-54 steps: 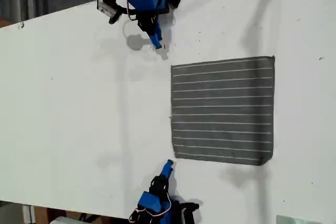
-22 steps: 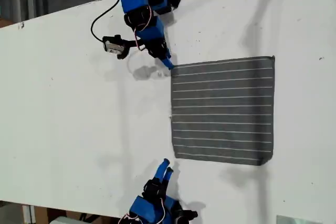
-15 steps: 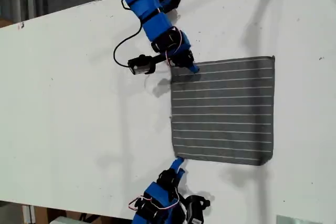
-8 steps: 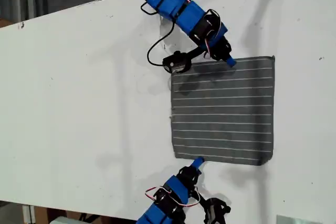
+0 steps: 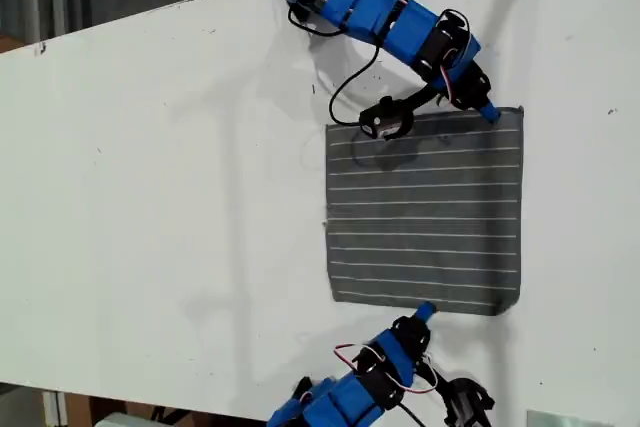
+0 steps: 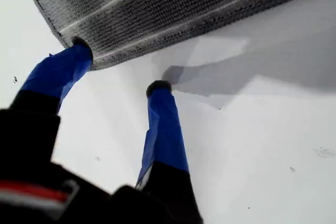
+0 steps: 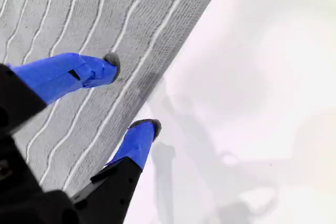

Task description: Grasp corners of a square towel and fold twice.

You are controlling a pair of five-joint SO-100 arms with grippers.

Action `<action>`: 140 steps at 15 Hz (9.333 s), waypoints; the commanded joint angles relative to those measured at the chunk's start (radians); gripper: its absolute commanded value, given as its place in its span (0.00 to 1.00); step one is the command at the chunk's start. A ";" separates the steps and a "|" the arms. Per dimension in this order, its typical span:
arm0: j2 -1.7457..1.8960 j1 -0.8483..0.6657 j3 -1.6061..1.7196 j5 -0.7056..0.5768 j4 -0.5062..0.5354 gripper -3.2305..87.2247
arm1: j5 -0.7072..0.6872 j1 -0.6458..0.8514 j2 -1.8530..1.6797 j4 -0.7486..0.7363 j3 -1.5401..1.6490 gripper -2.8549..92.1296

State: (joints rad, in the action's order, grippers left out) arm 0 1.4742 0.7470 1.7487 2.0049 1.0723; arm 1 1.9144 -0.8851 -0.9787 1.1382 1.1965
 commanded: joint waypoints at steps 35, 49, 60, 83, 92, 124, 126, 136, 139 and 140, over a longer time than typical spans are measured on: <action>-0.391 0.130 -0.865 0.006 0.419 0.27 | -0.163 -0.002 0.172 -0.170 -0.258 0.30; -0.615 0.175 -0.871 -0.043 -0.115 0.27 | -0.181 -0.017 0.167 -0.184 -0.235 0.30; -0.710 0.166 -0.816 0.003 -0.304 0.28 | -0.179 -0.023 0.166 -0.192 -0.227 0.30; -0.640 0.005 -0.822 -0.048 0.064 0.03 | -0.238 -0.011 0.155 -0.227 -0.258 0.20; -0.655 0.003 -0.821 -0.067 0.025 0.03 | -0.322 -0.034 0.164 -0.399 -0.261 0.37; -0.672 -0.012 -0.830 -0.101 -0.031 0.03 | -0.448 -0.026 0.173 -0.282 -0.360 0.36; -0.673 -0.012 -0.830 -0.101 -0.032 0.03 | -0.508 -0.006 0.184 -0.347 -0.360 0.36; -0.672 -0.003 -0.828 -0.097 -0.031 0.03 | -0.453 0.080 0.225 -0.207 -0.236 0.36; -0.672 -0.003 -0.828 -0.098 -0.029 0.03 | -0.425 0.098 0.153 -0.121 -0.144 0.36; -0.672 -0.005 -0.828 -0.100 -0.029 0.03 | -0.420 0.107 0.106 -0.118 -0.077 0.36</action>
State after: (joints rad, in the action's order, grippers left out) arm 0 0.7777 0.7609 0.9480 1.9098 1.0492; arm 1 1.4849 -0.7931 -0.8069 0.9910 1.0508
